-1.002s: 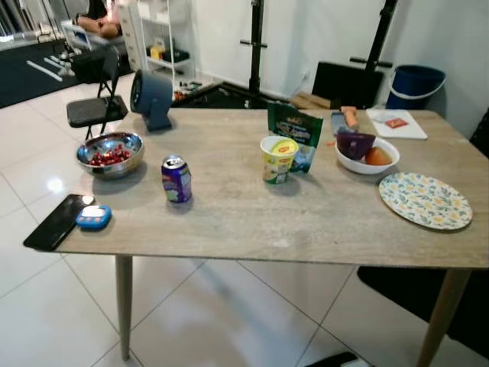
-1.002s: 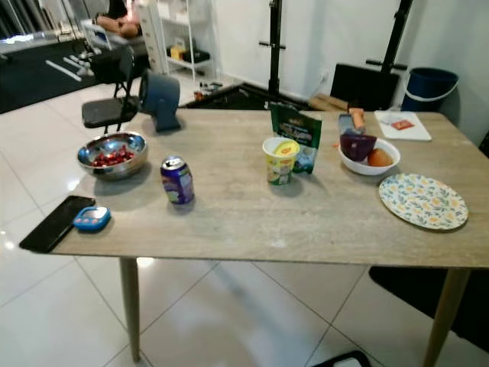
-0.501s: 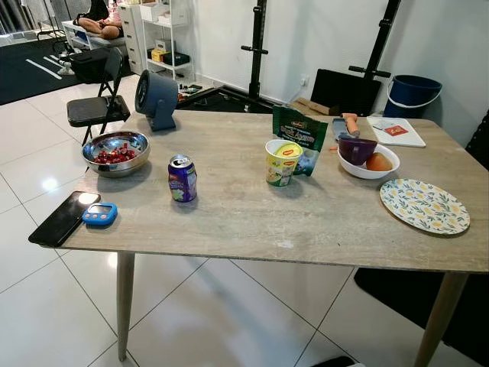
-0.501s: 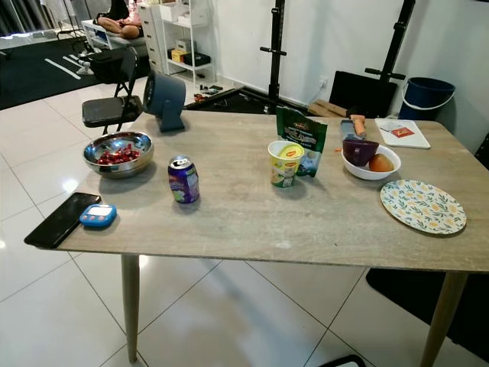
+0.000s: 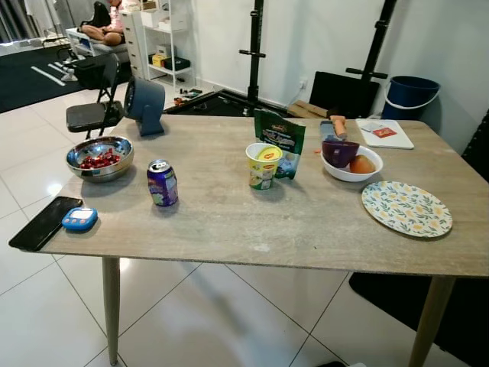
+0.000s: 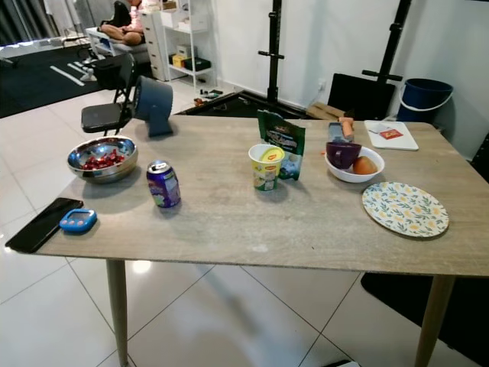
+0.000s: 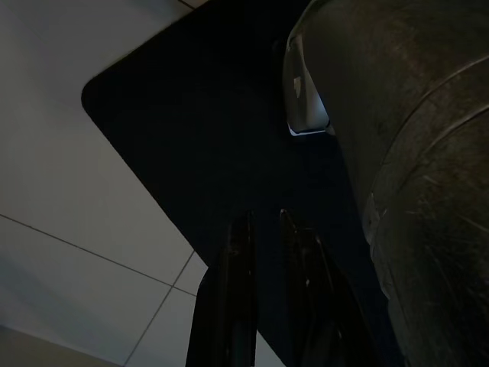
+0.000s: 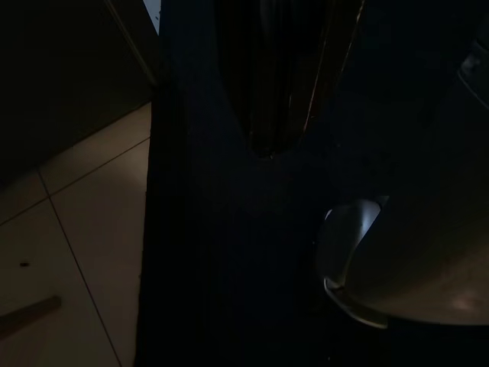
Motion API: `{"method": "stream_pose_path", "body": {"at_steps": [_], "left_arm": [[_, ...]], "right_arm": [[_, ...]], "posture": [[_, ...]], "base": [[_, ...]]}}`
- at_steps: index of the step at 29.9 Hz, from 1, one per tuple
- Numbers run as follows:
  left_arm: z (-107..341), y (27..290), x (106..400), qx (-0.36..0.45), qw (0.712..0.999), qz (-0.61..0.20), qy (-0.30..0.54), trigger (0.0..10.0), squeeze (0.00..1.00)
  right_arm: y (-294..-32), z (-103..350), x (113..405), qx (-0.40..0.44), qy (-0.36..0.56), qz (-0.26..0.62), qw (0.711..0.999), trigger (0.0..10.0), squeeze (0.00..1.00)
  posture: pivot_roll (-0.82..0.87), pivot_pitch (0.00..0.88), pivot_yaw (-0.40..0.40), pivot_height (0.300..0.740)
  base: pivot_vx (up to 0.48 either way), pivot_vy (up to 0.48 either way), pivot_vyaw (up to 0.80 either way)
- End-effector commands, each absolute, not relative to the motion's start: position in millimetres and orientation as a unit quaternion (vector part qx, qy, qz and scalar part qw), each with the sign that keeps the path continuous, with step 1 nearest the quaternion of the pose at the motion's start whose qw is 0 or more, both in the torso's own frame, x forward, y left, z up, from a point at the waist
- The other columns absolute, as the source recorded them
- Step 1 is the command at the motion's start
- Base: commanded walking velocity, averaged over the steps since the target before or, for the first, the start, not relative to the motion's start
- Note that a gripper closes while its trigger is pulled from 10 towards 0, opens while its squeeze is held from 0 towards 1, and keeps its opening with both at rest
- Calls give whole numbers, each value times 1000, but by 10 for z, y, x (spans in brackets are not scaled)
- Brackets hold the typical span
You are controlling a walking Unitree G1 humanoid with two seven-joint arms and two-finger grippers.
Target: Restocking fridge
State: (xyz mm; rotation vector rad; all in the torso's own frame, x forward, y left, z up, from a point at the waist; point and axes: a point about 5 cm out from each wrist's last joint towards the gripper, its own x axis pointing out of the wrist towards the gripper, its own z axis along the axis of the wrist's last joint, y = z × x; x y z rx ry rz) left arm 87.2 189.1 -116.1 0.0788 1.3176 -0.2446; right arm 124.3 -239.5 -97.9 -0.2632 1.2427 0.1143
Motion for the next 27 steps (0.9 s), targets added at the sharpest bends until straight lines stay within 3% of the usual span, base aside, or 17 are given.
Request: {"method": "stream_pose_path", "body": {"at_steps": [1,7,13,22,27], "left_arm": [[-1098,1718,1170,32,821,-129,555,10000,0],[-1116,1647,1130,35,821,-128,556,10000,0],[-1102,1759,1145,36,825,-112,552,10000,0],[-1009,1878,1420,102,847,-74,516,10000,0],[-1017,1821,1412,115,844,-94,515,10000,0]], "right_arm": [[-2385,-981,1247,-129,579,56,803,10000,0],[-2421,-970,1256,-135,574,45,806,10000,0],[-2447,-1006,1099,-142,576,46,803,10000,0],[-2299,-992,1276,-157,563,70,808,10000,0],[-2249,-992,1310,-156,556,66,814,10000,0]], "posture": [[-54,0,1,740],[-54,43,-4,740],[-75,54,-6,740],[-55,113,-9,740],[-70,143,0,740]], "base": [[0,0,0],[0,0,0],[0,0,0],[0,0,0],[0,0,0]]}}
